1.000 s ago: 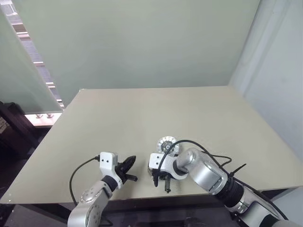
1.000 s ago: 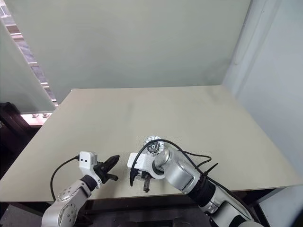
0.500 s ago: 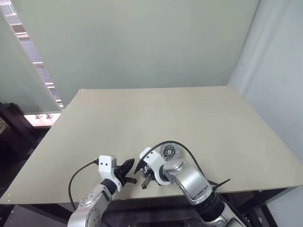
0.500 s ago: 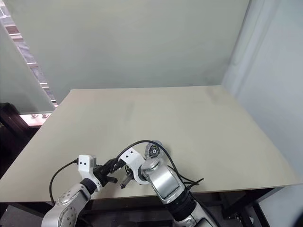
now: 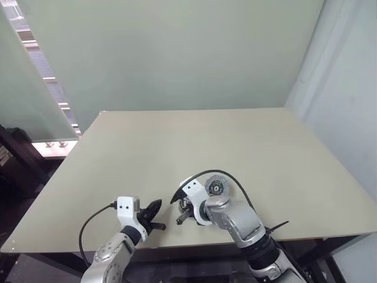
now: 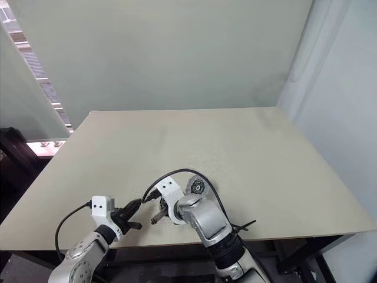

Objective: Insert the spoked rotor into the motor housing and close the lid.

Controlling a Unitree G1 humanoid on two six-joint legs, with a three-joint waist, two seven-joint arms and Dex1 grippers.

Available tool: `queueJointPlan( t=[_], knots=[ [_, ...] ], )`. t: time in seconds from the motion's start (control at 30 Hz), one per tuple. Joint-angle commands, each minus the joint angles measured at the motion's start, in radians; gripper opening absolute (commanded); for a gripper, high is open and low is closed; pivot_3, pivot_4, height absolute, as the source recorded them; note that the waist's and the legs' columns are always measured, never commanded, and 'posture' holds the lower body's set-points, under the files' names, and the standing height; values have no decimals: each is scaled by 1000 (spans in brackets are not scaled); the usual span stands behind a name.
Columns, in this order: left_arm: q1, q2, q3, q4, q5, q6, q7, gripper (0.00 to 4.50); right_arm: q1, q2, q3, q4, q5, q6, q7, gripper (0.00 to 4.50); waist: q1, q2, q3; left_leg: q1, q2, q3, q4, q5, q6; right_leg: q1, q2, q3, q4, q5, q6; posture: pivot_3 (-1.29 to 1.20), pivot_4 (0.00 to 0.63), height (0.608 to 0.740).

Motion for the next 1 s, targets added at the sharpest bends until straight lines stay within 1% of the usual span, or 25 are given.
queueJointPlan(
  t=[0.03, 0.23, 0.3, 0.4, 0.47, 0.53, 0.7, 0.87, 1.0],
  knots=[
    [-7, 3, 20, -39, -8, -22, 1, 0, 12, 63, -29, -4, 24, -20, -41, 650, 0, 0, 0, 0, 0, 0, 0, 0, 0, 0, 0, 0, 0, 0, 0, 0, 0, 740],
    [-8, 7, 24, -41, -6, -21, 1, 0, -2, 34, -9, -15, 72, -42, -18, 2727, -1, 0, 0, 0, 1, 0, -2, 0, 0, -1, 0, 0, 0, 0, 0, 0, 0, 740],
    [-8, 9, 24, -40, -7, -21, 0, 0, 5, 30, -9, -31, 89, -79, -7, 3461, -1, 0, 0, 0, 1, 0, -3, 0, 0, -1, 0, 0, 0, 0, 0, 0, 0, 740],
    [-8, 11, 25, -42, -8, -20, -2, 0, -3, -14, 35, -76, 95, -144, 31, 4480, -1, 0, 0, 0, 1, 0, -3, 0, 0, -1, 0, 0, -1, 0, 0, 0, 0, 740],
    [-6, 15, 25, -43, -9, -19, -5, 0, -10, -43, 64, -106, 83, -198, 50, 4480, -1, 0, 0, 0, 1, 0, -3, 0, 0, -1, 0, 0, -1, 0, 0, 0, 0, 740],
    [-1, 23, 26, -43, -9, -19, -13, 0, -26, -71, 62, -148, 71, -276, 59, 4480, -1, 0, 0, -1, 1, 0, -3, 0, 0, -1, 0, 0, -2, 0, 0, 0, 0, 740],
    [24, 55, 18, -50, -16, -39, -76, 0, -69, -124, -17, -177, 41, -394, 23, 4480, -1, 0, 0, 0, 1, 0, -3, 0, 0, -1, 0, 0, -2, 0, 0, 0, 0, 740],
    [45, 114, -3, -46, 13, -97, -166, 0, -125, -265, -121, -111, -10, -470, 6, 4480, 0, 0, 1, -1, 1, 0, -3, 0, 0, -1, 0, 0, -3, -2, -2, 0, 0, 740],
    [49, 148, -10, -51, 18, -129, -218, 0, -131, -381, -134, -20, -76, -559, 7, 4480, -1, 0, 1, -1, 0, 2, -4, 0, 0, -1, 0, 0, -4, -2, -2, 0, 0, 740]
  ],
)
